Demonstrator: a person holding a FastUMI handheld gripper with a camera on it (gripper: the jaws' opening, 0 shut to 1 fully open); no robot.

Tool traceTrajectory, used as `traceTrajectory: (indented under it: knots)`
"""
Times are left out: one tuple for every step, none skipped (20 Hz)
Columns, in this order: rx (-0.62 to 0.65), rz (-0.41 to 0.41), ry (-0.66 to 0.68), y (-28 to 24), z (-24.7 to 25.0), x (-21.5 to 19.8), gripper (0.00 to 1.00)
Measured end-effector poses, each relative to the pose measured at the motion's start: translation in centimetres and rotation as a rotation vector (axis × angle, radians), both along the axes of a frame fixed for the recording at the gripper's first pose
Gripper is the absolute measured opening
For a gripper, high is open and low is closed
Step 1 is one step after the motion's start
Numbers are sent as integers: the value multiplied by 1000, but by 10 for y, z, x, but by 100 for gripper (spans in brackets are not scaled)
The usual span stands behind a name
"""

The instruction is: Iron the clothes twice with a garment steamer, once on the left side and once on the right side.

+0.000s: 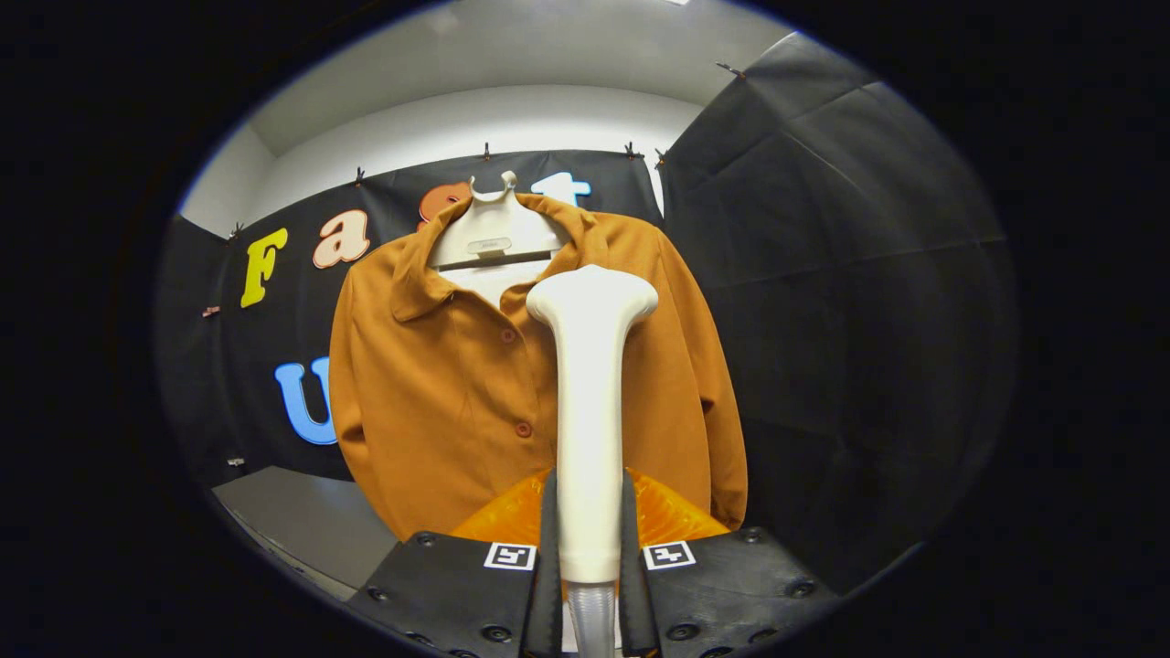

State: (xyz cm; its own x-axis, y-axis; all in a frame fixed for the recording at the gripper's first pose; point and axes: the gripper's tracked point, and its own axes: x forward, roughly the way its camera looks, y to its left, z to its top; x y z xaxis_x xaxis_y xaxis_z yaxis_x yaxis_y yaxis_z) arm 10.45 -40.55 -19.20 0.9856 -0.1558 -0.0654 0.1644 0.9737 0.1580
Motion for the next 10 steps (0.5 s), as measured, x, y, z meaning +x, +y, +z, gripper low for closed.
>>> traceTrajectory:
  knots:
    - [-3, 4, 14, 1, -10, -2, 28]
    - [-6, 8, 35, 2, -22, -4, 28]
    - [-6, 11, 58, 4, -36, -7, 28]
    - [-3, 11, 67, 3, -45, -10, 28]
    - [1, 11, 79, 3, -55, -14, 28]
    - [5, 10, 96, 3, -66, -17, 28]
    - [8, 8, 112, 2, -78, -21, 28]
    - [13, 6, 129, 2, -87, -25, 28]
    - [16, 5, 145, 1, -97, -28, 28]
    - [15, 4, 161, 1, -106, -32, 28]
